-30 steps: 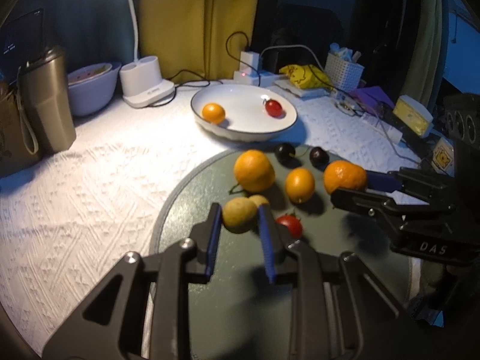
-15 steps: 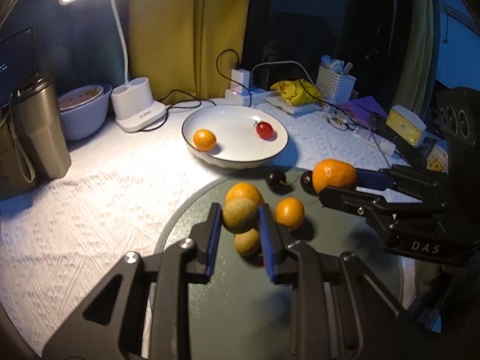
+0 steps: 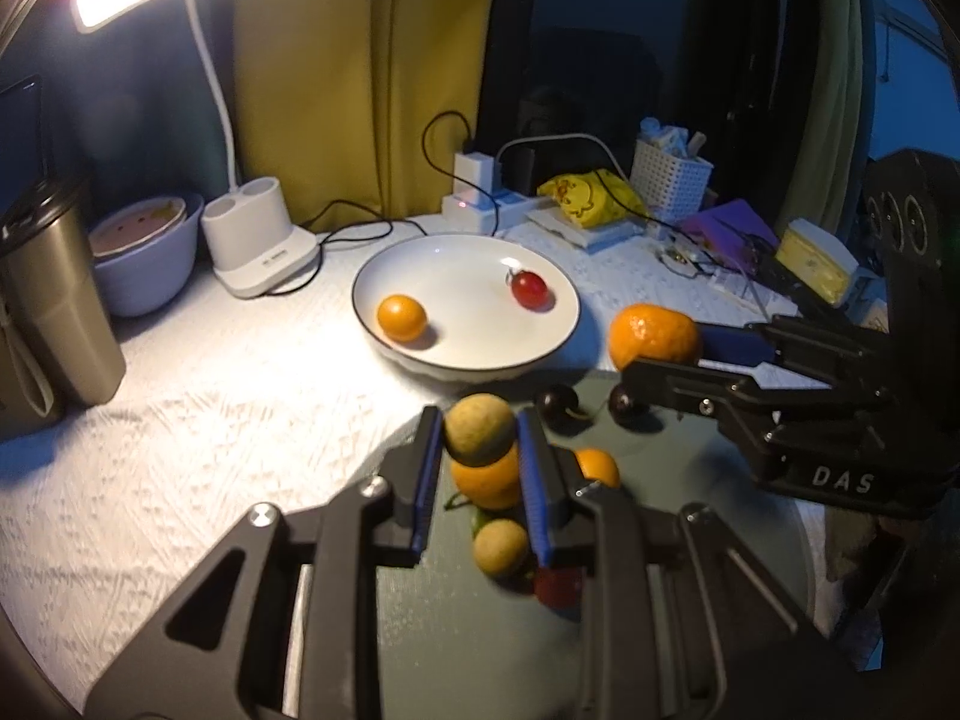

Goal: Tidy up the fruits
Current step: 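Carry both fruits onto the white plate and open both tools to release them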

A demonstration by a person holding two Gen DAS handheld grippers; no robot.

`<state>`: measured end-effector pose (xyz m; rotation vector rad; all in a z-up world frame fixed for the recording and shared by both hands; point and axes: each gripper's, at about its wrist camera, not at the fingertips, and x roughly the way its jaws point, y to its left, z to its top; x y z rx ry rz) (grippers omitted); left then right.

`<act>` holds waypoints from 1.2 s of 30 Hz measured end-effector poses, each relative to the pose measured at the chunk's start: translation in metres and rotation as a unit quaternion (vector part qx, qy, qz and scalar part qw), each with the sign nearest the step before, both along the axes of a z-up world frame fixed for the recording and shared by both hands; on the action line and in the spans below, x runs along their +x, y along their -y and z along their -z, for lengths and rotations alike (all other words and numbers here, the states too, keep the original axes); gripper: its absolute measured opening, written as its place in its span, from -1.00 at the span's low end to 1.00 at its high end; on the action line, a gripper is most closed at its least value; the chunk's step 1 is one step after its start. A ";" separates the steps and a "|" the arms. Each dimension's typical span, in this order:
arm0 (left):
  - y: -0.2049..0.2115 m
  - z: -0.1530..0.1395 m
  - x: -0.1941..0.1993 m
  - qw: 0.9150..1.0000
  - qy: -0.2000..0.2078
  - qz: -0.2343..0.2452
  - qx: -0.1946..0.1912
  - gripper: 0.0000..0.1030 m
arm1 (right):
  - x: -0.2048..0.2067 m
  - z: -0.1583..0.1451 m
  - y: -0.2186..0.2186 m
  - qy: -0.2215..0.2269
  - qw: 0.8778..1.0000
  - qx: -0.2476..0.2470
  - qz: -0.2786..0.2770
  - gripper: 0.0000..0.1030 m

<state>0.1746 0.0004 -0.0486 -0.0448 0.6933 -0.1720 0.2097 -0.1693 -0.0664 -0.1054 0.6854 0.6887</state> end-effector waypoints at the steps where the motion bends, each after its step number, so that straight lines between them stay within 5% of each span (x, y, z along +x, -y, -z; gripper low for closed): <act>1: 0.000 0.000 0.003 1.000 0.000 0.001 0.000 -0.50 | 0.003 0.000 0.000 0.000 1.000 0.000 0.000 -0.09; 23: -0.002 0.007 0.076 1.000 0.005 0.017 0.022 -0.50 | 0.067 0.007 -0.012 -0.003 1.000 -0.009 0.003 -0.09; 36: -0.004 0.029 0.117 0.999 -0.025 0.026 0.018 -0.50 | 0.109 0.026 -0.025 -0.021 1.000 -0.019 0.010 -0.09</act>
